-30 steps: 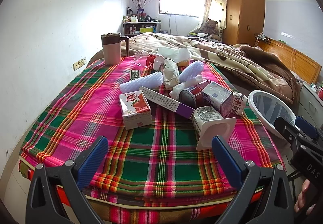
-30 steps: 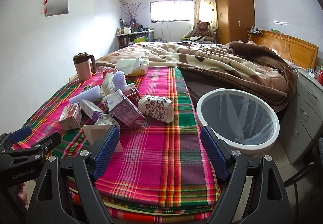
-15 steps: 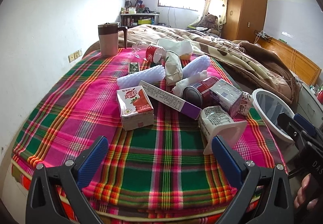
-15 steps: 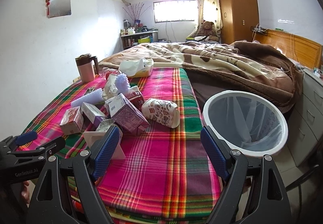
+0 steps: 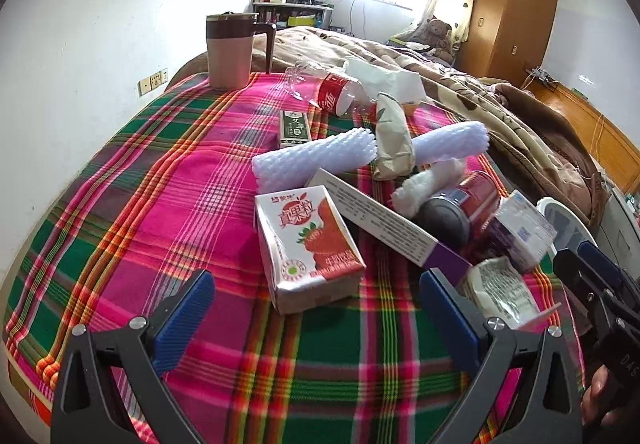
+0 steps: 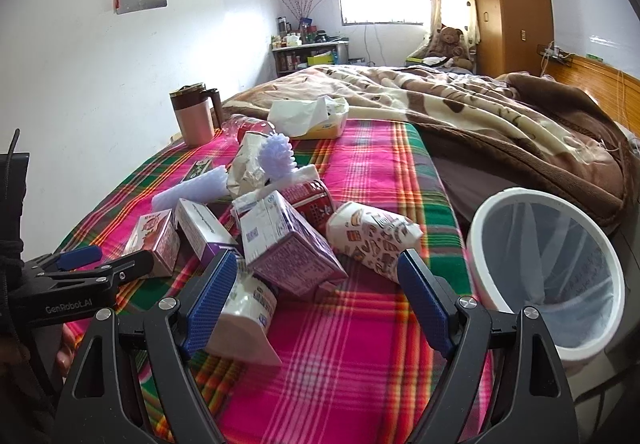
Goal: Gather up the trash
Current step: 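Grasp the red-and-white strawberry milk carton with the left tool while the right tool grasps the white milk box, then carry the strawberry carton with the left tool while the right tool carries the white box over the wastebasket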
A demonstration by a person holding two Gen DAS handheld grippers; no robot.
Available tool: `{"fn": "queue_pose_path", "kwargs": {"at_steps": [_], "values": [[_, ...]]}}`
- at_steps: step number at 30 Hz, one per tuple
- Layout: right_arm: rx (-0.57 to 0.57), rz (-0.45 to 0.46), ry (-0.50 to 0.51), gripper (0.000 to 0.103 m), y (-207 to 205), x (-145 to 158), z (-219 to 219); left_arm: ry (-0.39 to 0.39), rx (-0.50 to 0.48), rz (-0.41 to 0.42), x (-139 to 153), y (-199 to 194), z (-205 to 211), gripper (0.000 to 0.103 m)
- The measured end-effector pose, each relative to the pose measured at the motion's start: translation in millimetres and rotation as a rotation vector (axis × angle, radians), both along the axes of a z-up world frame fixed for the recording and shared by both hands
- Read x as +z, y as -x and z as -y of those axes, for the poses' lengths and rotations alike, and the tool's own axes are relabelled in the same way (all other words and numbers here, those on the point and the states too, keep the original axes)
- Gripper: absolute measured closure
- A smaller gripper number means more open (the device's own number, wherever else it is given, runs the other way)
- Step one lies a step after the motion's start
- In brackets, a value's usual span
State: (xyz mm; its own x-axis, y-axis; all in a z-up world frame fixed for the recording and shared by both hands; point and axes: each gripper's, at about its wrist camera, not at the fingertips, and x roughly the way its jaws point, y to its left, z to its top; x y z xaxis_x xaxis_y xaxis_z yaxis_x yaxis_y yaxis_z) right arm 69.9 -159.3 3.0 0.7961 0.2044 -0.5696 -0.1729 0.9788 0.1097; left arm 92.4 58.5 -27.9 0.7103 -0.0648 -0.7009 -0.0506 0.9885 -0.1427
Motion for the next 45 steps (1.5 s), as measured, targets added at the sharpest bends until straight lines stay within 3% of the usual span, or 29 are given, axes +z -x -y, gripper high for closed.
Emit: {"fn": "queue_pose_path", "kwargs": {"at_steps": [8, 14, 16, 23, 26, 28, 45], "values": [[0.052, -0.050, 0.005, 0.019, -17.8, -7.6, -12.1, 0.032, 0.016, -0.062, -11.4, -21.0, -11.4, 0.002], [0.069, -0.079, 0.026, 0.020, -28.0, -12.7, -20.6, 0.047, 0.026, -0.094, -16.4, -28.1, -17.7, 0.013], [0.072, -0.079, 0.034, 0.025, -30.3, -13.6, -21.6, 0.061, 0.024, -0.113, -20.4, -32.0, -20.1, 0.020], [0.062, -0.101, 0.040, 0.040, -35.5, -17.3, -20.6, 0.056, 0.029, -0.108, -21.2, -36.8, -19.0, 0.024], [0.056, -0.107, 0.037, 0.053, -35.5, -18.6, -18.5, 0.046, 0.028, -0.112, -20.7, -39.7, -17.0, 0.029], [0.050, -0.105, 0.040, 0.061, -35.4, -18.5, -18.2, 0.052, 0.028, -0.112, -20.3, -40.9, -18.0, 0.039], [0.020, -0.060, -0.018, 0.064, -28.9, -14.7, -2.9, 0.053, 0.029, -0.054, -6.8, -27.9, -14.3, 0.044]]}}
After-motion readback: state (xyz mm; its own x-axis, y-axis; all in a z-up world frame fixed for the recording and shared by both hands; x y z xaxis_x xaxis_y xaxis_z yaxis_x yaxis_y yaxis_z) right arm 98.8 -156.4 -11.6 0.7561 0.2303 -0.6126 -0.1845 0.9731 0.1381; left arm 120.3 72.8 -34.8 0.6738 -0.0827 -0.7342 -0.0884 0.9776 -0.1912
